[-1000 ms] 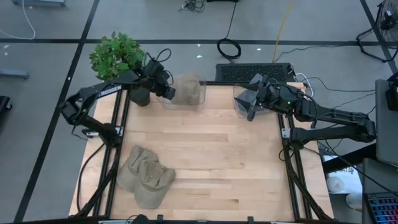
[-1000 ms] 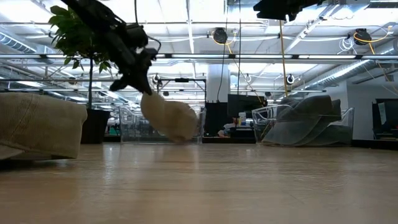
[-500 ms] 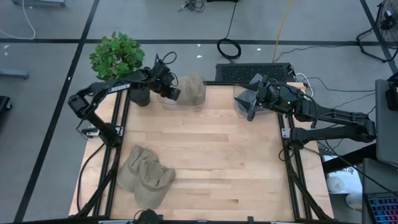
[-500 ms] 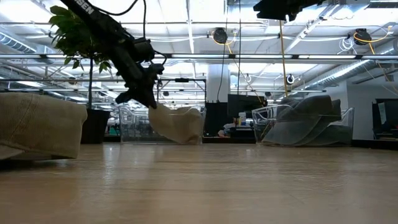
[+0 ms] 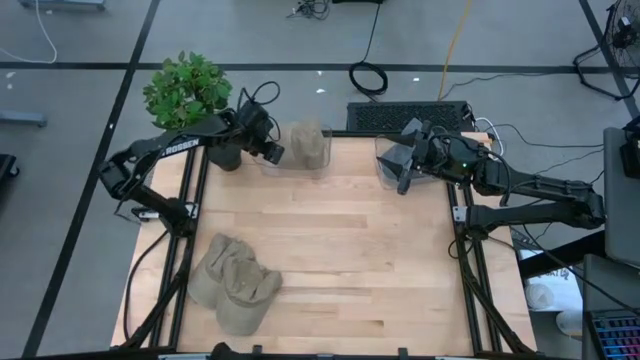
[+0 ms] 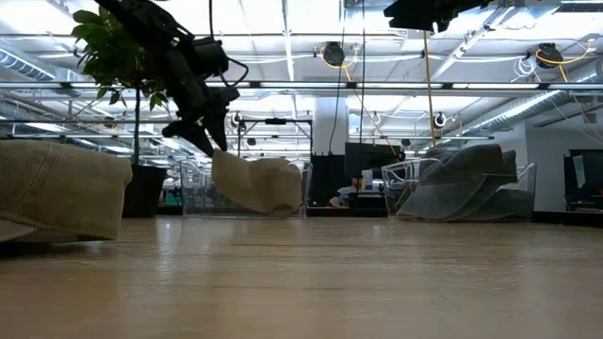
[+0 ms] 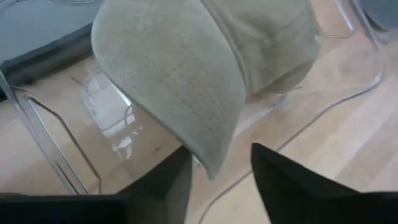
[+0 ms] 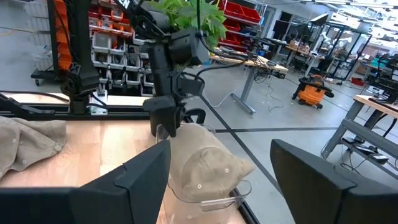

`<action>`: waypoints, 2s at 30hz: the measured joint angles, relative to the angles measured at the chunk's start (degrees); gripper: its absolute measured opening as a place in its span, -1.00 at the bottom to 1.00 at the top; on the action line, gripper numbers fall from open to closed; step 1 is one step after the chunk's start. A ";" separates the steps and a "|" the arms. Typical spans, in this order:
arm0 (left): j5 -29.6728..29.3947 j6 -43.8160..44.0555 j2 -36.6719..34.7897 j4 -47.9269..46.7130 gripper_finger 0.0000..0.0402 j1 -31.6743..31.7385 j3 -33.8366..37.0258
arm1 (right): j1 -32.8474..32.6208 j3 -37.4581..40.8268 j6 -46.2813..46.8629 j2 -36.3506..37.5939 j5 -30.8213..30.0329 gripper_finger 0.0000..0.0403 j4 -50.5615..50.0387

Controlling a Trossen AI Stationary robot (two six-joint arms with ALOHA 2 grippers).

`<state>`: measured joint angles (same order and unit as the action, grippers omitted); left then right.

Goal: Pick & Place hat
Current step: Put the right brown cap into the left transparent bin

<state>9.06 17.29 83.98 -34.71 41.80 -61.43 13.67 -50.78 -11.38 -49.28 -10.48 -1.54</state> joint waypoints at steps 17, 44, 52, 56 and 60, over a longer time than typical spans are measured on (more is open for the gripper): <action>-4.90 1.83 -7.18 8.10 0.29 -1.00 -0.09 | 0.00 0.00 0.00 0.00 0.00 0.30 0.00; -17.49 -3.45 15.06 30.65 -0.93 -5.44 -0.15 | 0.61 4.05 0.00 -0.07 -0.19 0.30 6.10; -0.71 -4.37 17.31 39.48 -0.95 -5.56 -0.15 | 0.61 4.09 0.00 -0.04 0.00 0.30 6.05; 6.73 -4.75 17.32 41.48 -0.96 -5.63 -0.15 | 0.61 4.09 -0.16 -0.04 0.00 0.30 6.05; 6.98 -5.63 17.29 42.05 -0.90 -5.71 -0.73 | 0.61 4.09 -0.20 -0.04 0.02 0.30 6.03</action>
<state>16.04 11.66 101.26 7.33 36.09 -62.16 14.28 -46.70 -11.57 -49.32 -10.46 4.49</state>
